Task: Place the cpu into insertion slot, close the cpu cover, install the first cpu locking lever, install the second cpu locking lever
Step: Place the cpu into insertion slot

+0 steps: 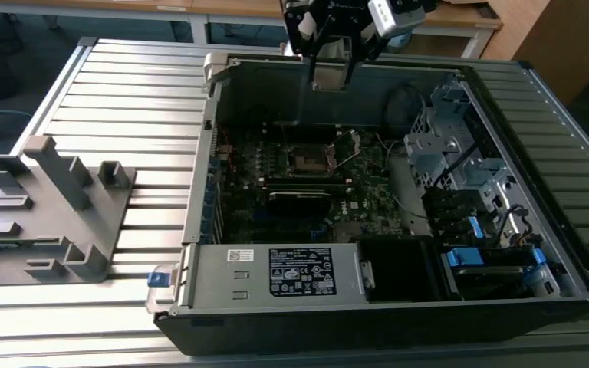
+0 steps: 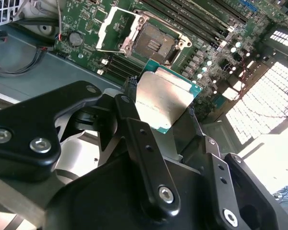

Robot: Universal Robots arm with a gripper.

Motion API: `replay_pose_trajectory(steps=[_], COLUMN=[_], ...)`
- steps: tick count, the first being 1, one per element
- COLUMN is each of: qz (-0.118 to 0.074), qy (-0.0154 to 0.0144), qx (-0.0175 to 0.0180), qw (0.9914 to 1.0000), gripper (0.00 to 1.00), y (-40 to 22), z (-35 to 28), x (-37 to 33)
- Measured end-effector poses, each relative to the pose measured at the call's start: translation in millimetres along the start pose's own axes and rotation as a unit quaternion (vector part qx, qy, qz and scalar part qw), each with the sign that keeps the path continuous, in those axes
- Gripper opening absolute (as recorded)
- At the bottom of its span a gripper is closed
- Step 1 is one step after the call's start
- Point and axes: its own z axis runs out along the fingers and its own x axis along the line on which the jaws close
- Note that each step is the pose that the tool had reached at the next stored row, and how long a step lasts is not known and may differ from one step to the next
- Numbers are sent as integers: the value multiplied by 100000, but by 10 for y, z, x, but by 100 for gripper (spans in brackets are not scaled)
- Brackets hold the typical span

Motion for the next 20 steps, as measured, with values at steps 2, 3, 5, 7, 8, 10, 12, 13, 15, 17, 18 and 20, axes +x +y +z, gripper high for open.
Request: replay_pose_trajectory(steps=[2, 3, 5, 7, 8, 10, 12, 13, 15, 17, 18, 20], qz=[-2, -1, -2, -1, -1, -2, -1, 0, -2, -1, -1, -2], qy=[-3, -1, -7, -6, -5, -3, -1, -2, -3, -2, -1, 2], qx=[-7, -5, -17, -16, -9, -9, -7, -7, -9, -5, -4, 0], qw=[100000, 100000, 100000, 100000, 100000, 100000, 100000, 100000, 100000, 100000, 100000, 100000], gripper=[54, 54, 54, 54, 54, 54, 54, 54, 54, 54, 54, 54], y=[-1, -1, -1, -2, -2, -3, -4, -5, -6, -7, -7, -7], z=[9, 9, 12, 20, 25, 36, 48, 54, 66, 75, 78, 80], x=[0, 0, 0, 0, -1, -1, -1, -1, -1, -2, -2, -1])
